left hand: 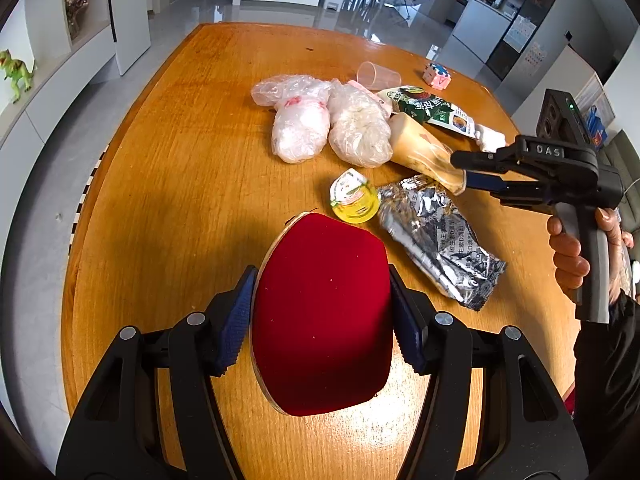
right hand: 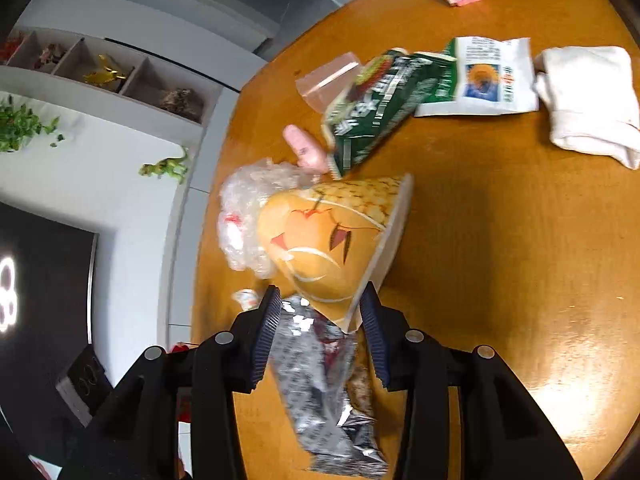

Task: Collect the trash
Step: 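Grasp the yellow paper cup with the right gripper, then carry the paddle and paper cup to the bin and release both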

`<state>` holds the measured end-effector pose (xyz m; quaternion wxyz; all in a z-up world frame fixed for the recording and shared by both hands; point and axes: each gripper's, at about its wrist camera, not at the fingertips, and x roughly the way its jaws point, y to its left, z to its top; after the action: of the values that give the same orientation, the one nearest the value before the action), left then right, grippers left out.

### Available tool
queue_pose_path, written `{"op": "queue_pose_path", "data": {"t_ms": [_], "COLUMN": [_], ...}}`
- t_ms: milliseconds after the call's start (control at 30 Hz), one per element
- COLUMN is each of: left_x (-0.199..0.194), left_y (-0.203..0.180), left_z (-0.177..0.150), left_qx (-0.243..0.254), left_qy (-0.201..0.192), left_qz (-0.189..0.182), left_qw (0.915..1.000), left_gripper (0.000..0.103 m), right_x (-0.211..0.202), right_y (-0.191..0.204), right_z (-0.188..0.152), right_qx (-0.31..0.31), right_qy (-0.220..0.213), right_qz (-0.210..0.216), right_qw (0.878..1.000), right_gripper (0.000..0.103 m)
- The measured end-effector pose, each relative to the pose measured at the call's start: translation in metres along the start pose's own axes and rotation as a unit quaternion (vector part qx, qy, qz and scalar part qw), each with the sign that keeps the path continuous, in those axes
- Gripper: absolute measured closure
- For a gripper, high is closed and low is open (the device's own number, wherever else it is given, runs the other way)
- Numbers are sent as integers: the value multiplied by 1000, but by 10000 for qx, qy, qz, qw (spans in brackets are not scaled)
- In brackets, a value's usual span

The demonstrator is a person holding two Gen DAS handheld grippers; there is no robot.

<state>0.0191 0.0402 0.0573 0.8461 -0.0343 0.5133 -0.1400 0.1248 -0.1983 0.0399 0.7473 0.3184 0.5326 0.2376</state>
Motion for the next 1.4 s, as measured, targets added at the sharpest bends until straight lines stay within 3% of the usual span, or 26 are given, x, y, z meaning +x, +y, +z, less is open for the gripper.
{"op": "queue_pose_path", "data": {"t_ms": [67,167,233,300,533,833,1067,1400], "left_x": [-3,-8,-11,-14,-27,-73,-115,-169], "left_y": [0,0,2,4,16,19,37,105], "left_z": [-1,-2,-3,-4,-8,-29,-64,-144], "left_qx": [7,-5,-46,-89,-381,-428,-563,-1196], "left_qy": [-27,-62,-86,-154,-425,-769,-998,-1183], "left_qz": [16,44,47,75,126,13,174,662], "left_qw": [10000,10000,9999,9998,9983,9961,9933,9835], "left_gripper": [42,42,42,42,43,43,43,43], "right_x": [-2,0,4,6,-17,-43,-27,33], "right_y": [14,33,37,43,72,125,178,257], "right_z": [0,3,5,3,-20,-68,-129,-231], "right_qx": [-233,-418,-388,-393,-1092,-1668,-2252,-3163], "right_qy": [-104,-272,-338,-495,-651,-447,-24,837], "right_qz": [-85,-401,-447,-507,-936,-1153,-1131,-676], "right_qw": [9996,9979,9977,9967,9875,9782,9677,9426], "right_gripper": [60,68,91,97,98,98,98,98]}}
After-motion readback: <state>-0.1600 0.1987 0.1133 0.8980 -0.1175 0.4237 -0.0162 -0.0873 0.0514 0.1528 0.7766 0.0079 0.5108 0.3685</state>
